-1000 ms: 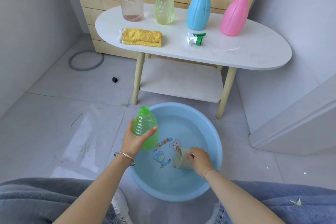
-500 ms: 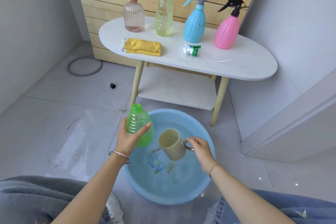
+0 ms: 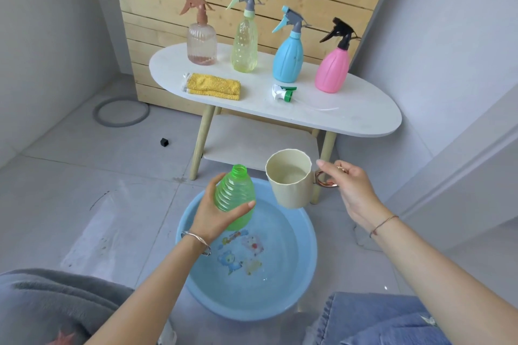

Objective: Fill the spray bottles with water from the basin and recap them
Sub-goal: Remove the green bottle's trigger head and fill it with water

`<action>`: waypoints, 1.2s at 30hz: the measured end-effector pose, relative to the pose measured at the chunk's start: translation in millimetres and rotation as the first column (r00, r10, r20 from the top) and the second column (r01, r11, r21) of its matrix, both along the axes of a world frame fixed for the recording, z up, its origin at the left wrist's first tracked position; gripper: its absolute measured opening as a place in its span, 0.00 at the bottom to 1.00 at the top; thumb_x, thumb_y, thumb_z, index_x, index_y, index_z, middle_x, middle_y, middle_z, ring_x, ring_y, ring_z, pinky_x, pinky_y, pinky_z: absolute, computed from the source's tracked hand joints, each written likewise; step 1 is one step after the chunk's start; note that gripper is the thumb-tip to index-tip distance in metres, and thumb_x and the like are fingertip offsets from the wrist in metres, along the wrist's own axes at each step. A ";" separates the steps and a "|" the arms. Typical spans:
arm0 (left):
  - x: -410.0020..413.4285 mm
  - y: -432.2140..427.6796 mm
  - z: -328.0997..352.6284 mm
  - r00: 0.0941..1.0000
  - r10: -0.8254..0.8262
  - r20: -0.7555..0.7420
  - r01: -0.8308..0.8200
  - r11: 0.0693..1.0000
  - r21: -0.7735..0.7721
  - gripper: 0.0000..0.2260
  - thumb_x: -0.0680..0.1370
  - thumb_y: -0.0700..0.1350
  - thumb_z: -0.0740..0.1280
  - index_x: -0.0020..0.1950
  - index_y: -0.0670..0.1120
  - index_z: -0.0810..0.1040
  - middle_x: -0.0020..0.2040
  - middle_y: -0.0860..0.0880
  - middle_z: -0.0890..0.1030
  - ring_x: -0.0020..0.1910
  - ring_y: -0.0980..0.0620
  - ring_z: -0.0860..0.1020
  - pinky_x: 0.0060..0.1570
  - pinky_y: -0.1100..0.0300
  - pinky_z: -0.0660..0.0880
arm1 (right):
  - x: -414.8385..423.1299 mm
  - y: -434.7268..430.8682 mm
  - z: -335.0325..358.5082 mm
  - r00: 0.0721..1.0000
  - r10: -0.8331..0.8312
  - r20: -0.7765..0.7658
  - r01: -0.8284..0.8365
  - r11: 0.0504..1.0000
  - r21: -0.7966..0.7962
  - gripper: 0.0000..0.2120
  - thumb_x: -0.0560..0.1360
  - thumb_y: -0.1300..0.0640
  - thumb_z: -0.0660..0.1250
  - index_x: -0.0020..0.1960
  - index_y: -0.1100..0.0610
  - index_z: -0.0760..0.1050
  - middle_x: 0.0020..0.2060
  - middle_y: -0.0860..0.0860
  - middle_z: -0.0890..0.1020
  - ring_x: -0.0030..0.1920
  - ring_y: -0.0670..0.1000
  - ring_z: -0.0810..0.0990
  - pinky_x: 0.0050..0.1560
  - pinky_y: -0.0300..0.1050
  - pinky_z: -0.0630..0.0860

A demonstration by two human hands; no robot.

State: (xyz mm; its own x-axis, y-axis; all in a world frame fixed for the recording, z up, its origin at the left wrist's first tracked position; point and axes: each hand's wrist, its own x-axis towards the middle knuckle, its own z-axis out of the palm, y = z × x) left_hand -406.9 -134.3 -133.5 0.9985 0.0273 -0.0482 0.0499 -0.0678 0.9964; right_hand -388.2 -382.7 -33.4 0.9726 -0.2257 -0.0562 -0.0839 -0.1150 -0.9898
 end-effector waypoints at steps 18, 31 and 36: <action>-10.7 -17.5 -5.6 0.994 -0.111 0.015 0.105 0.973 0.204 0.37 0.57 0.64 0.77 0.63 0.58 0.71 0.56 0.62 0.78 0.57 0.64 0.75 0.57 0.66 0.71 | -11.2 2.5 28.5 0.985 0.022 0.174 0.004 0.989 -0.149 0.17 0.70 0.59 0.75 0.33 0.66 0.69 0.30 0.56 0.72 0.31 0.49 0.75 0.37 0.36 0.74; -14.5 -19.7 -7.8 0.993 -0.115 -0.004 0.111 0.956 0.272 0.36 0.61 0.57 0.80 0.65 0.56 0.69 0.58 0.59 0.76 0.58 0.59 0.74 0.53 0.69 0.68 | -17.6 14.7 36.8 0.975 0.067 0.210 0.014 0.931 -0.364 0.20 0.71 0.63 0.73 0.33 0.71 0.65 0.26 0.55 0.70 0.23 0.38 0.73 0.27 0.32 0.62; -15.2 -20.4 -5.2 0.993 -0.117 0.000 0.112 0.955 0.274 0.33 0.62 0.56 0.80 0.62 0.58 0.69 0.56 0.62 0.76 0.56 0.63 0.74 0.53 0.68 0.68 | -19.9 18.6 39.9 0.976 0.069 0.207 0.015 0.925 -0.379 0.18 0.71 0.65 0.73 0.33 0.72 0.66 0.24 0.54 0.69 0.21 0.38 0.73 0.26 0.29 0.62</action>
State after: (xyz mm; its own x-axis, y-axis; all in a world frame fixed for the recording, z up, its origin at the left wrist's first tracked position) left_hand -422.2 -154.7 -138.7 0.9962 -0.0775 -0.0392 0.0103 -0.3422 0.9396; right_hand -408.2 -364.1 6.6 0.9579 -0.1632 0.2363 0.1319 -0.4811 -0.8667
